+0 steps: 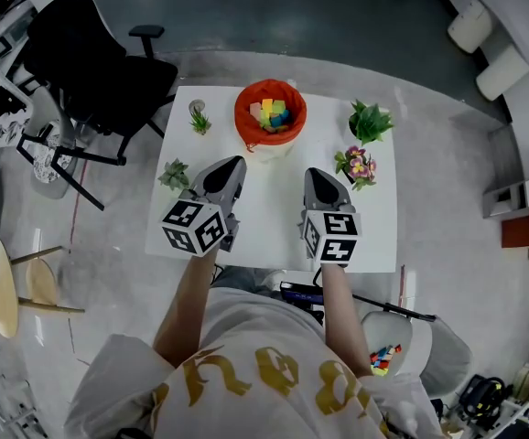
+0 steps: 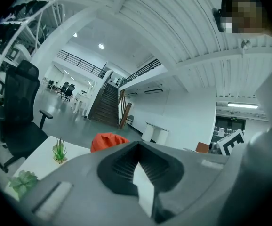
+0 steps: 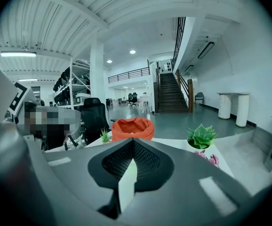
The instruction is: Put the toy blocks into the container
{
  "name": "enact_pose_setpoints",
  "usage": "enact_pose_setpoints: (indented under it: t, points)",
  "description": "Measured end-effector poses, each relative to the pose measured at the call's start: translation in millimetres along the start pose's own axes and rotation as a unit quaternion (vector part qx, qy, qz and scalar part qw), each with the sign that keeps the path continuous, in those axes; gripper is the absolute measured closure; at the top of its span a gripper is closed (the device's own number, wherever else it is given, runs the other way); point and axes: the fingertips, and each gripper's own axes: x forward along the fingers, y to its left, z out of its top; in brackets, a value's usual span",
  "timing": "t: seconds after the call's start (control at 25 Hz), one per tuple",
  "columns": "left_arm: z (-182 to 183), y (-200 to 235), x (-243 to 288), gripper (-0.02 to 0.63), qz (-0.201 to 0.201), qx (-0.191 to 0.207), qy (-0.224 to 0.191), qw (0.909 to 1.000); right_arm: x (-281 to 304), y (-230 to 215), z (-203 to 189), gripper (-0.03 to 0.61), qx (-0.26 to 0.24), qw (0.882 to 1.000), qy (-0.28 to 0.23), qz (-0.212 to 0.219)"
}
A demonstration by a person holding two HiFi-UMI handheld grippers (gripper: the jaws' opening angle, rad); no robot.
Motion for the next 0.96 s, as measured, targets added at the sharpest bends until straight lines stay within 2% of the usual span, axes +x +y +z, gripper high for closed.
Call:
enact_pose_setpoints:
  t: [0.96]
  points:
    - [-3.0,-4.5,12.3,0.614,-0.003,0.007,0.012,0.9999,8.1,2.8,-2.6,0.551,-0.018,0.999,0.004,0.028]
